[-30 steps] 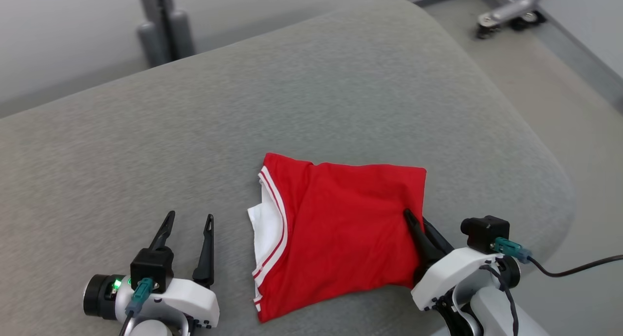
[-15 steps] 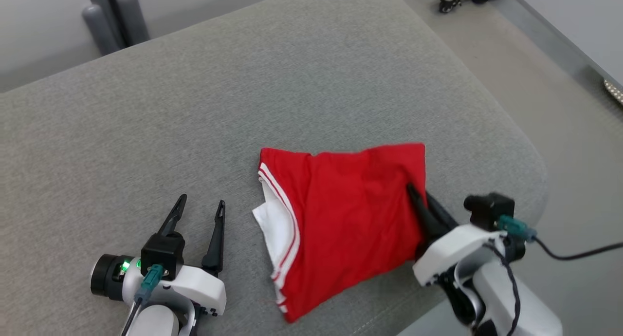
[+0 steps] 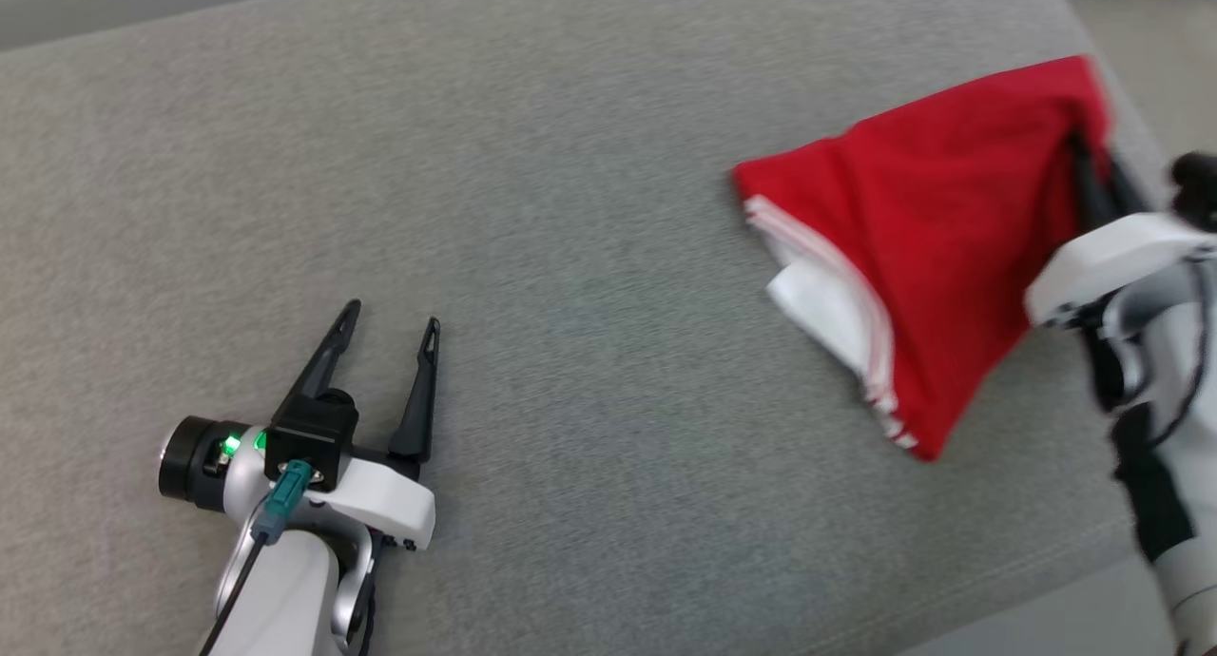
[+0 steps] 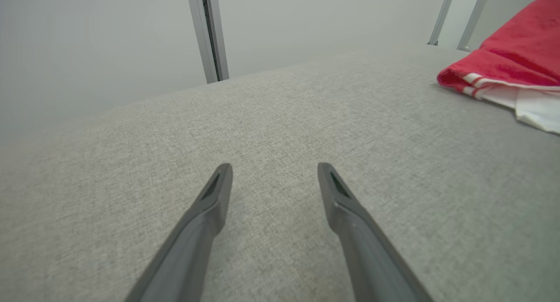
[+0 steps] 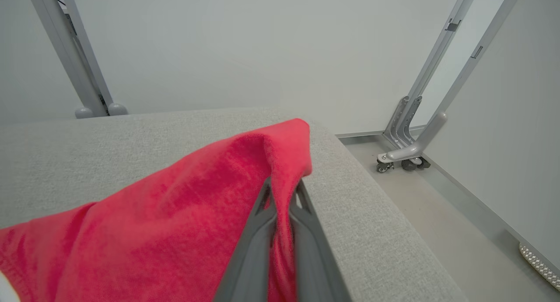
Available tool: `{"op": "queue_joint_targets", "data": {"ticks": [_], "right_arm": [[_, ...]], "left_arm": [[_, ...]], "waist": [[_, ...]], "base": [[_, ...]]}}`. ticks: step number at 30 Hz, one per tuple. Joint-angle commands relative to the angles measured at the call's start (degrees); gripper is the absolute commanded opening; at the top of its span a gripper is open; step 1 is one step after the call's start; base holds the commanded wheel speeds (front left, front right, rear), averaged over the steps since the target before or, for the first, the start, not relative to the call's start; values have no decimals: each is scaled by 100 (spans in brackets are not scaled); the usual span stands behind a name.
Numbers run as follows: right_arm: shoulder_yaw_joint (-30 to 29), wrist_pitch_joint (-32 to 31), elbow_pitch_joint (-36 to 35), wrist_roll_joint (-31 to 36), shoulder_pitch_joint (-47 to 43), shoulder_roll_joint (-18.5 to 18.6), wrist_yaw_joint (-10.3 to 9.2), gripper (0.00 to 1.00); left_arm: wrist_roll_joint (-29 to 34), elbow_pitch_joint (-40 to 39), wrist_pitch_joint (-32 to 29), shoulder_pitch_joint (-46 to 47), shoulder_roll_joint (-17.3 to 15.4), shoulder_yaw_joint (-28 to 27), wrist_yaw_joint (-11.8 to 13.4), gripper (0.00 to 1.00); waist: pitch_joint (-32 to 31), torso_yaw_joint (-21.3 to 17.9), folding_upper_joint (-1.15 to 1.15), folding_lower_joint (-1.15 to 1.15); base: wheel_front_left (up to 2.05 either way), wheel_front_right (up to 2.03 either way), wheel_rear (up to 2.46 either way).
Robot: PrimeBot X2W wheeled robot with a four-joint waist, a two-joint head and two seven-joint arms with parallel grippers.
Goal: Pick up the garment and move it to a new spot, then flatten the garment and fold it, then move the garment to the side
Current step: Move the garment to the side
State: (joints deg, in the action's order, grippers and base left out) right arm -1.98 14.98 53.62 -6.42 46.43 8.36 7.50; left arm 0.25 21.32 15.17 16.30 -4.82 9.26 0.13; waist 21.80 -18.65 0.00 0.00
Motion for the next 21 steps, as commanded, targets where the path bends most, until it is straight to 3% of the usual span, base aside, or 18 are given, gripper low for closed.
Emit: {"op": "queue_joint_targets", "data": {"ticks": [1, 7, 13, 14, 15, 21], "right_arm": [[-240, 28, 78, 161, 149, 122, -2, 0], [-1632, 28, 505, 1300, 451, 778, -2, 0], [-2742, 27, 491, 2377, 517, 1099, -2, 0], [-2904, 28, 429, 2506, 541, 1108, -2, 40], [-3088, 27, 330, 2641, 574, 1113, -2, 100], [-3603, 27, -321, 3073, 683, 868, -2, 100]], "left_arm": [[23, 49, -6, 56, -95, -43, 47, 100], [-4, 13, -14, 106, -146, -15, 89, 100], [-25, 52, -24, 133, -166, 23, 114, 100], [-29, 48, -24, 137, -167, 28, 125, 100], [-36, 47, -25, 142, -171, 27, 132, 100], [-101, 35, -20, 111, -169, -17, 196, 100]], "waist": [[267, 343, 0, 0], [407, 685, 0, 0], [469, 885, 0, 0], [474, 906, 0, 0], [478, 921, 0, 0], [394, 970, 0, 0]], "base": [[0, 0, 0], [0, 0, 0], [0, 0, 0], [0, 0, 0], [0, 0, 0], [0, 0, 0]]}}
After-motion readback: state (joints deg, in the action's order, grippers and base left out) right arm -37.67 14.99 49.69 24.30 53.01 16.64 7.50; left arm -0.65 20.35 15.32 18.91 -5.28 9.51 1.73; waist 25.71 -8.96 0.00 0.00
